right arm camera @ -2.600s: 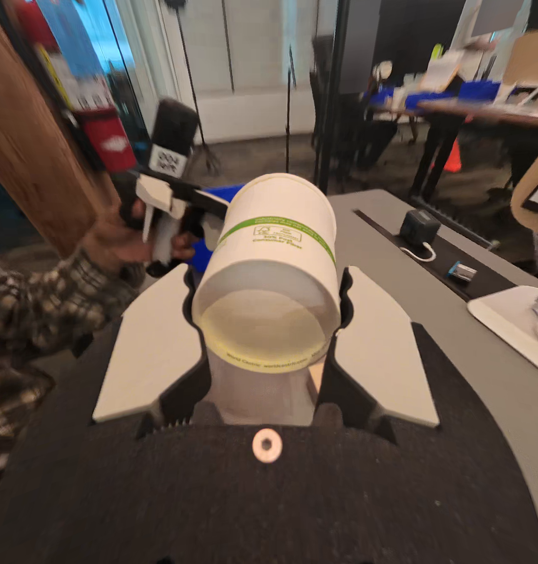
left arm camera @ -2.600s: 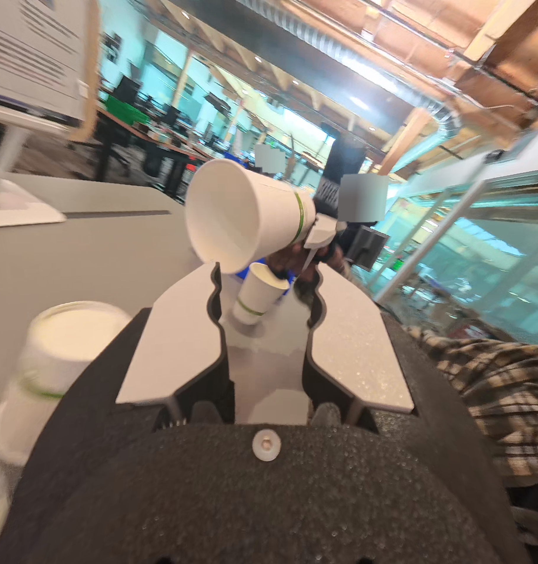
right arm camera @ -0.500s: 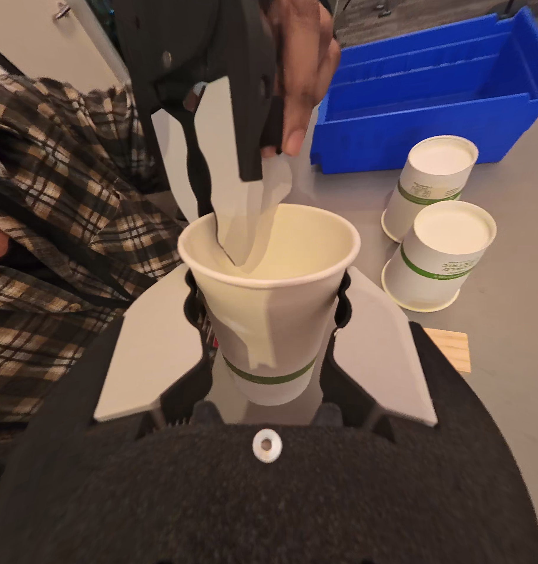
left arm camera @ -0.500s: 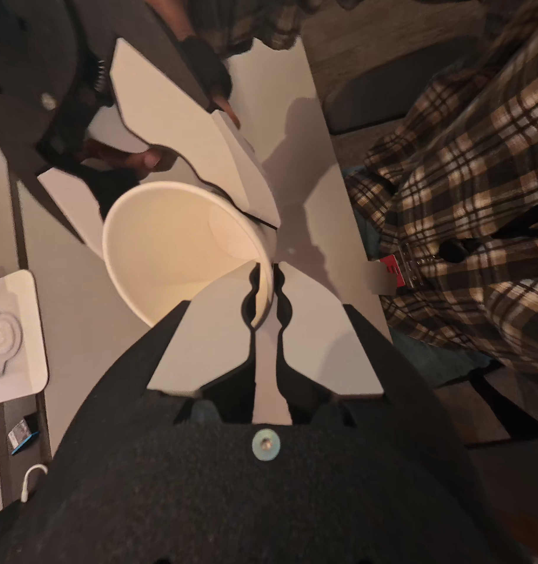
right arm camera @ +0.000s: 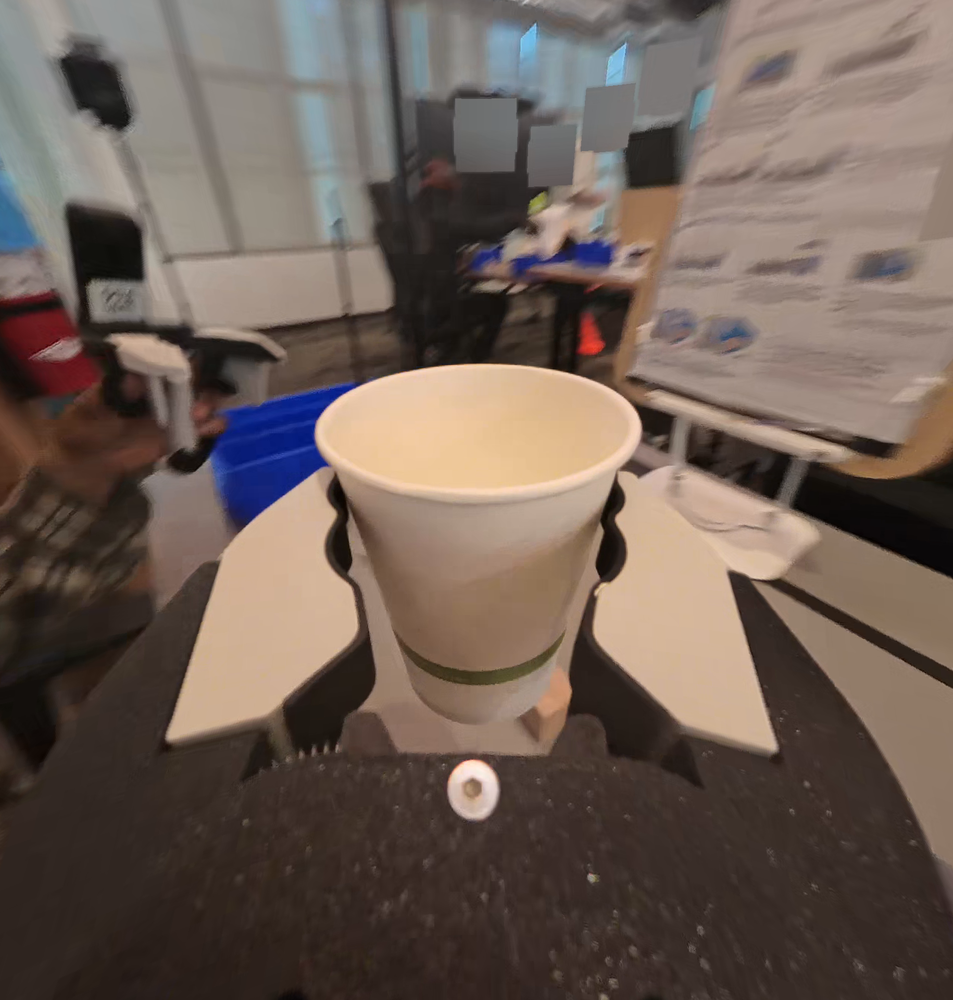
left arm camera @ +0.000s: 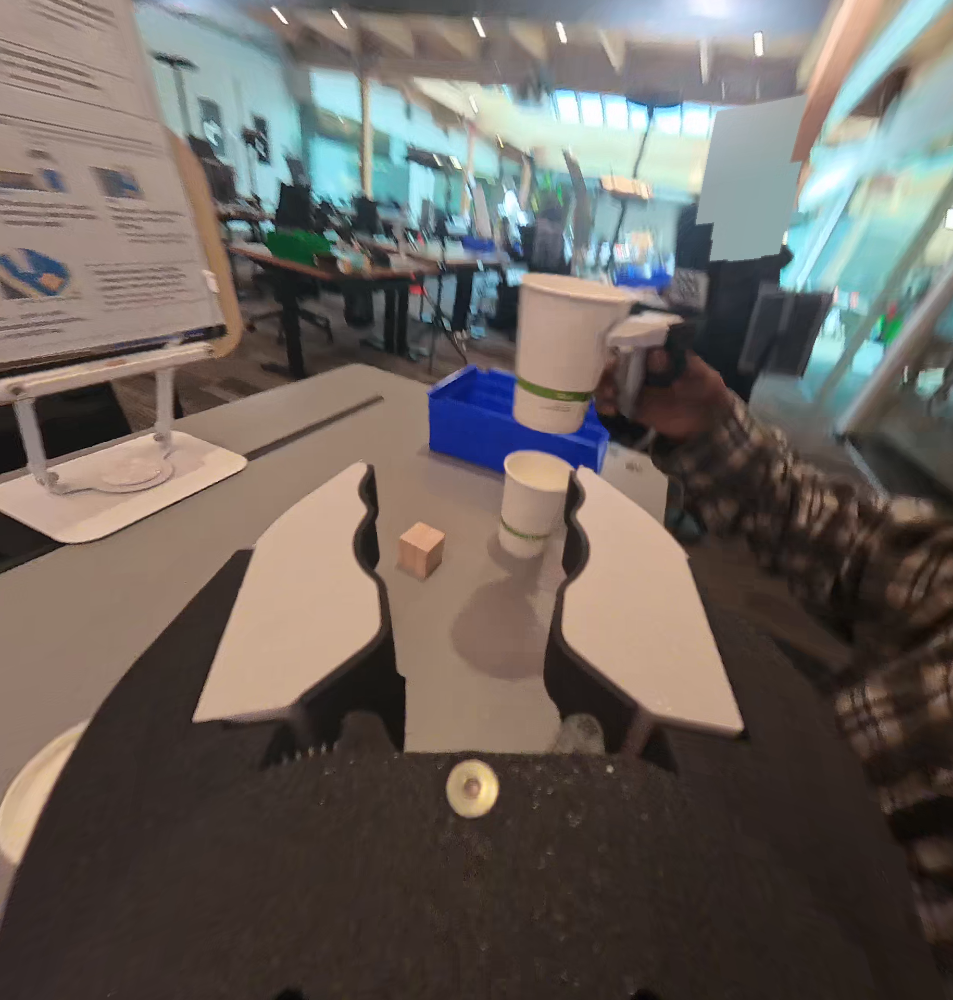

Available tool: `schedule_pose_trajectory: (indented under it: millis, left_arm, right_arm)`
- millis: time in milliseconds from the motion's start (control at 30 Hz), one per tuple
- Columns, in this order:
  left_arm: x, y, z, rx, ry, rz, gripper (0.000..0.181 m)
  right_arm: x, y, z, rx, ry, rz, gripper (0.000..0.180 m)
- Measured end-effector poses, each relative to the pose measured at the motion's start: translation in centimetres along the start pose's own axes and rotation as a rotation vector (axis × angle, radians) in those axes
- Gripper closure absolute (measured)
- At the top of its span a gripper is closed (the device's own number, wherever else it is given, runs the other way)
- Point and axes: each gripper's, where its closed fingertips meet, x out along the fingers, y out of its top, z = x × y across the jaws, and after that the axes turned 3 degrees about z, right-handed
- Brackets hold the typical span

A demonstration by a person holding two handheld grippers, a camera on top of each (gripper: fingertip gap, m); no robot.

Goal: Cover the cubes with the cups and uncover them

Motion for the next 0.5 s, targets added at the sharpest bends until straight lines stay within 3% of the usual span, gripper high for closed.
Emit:
schedule_pose_trajectory:
  millis: [100, 200, 500]
  left_arm:
    - [-2.8, 0.2, -2.5, -0.078, 0.100, 0.113, 0.113]
    - [-4.6, -0.1, -4.1, -0.101, 0.162, 0.163, 0.113]
    - [-6.3, 0.4, -4.2, -0.037, 0.213, 0.178, 0.115]
  right_arm:
    - [-4.5, 0.7, 2.9, -0.014, -0.221, 0.107, 0.090]
    - [-7.1, -1.5, 4.1, -0.008, -0.354, 0.138, 0.089]
    - [-7.1, -7.9, 5.2, 0.035, -0.462, 0.083, 0.089]
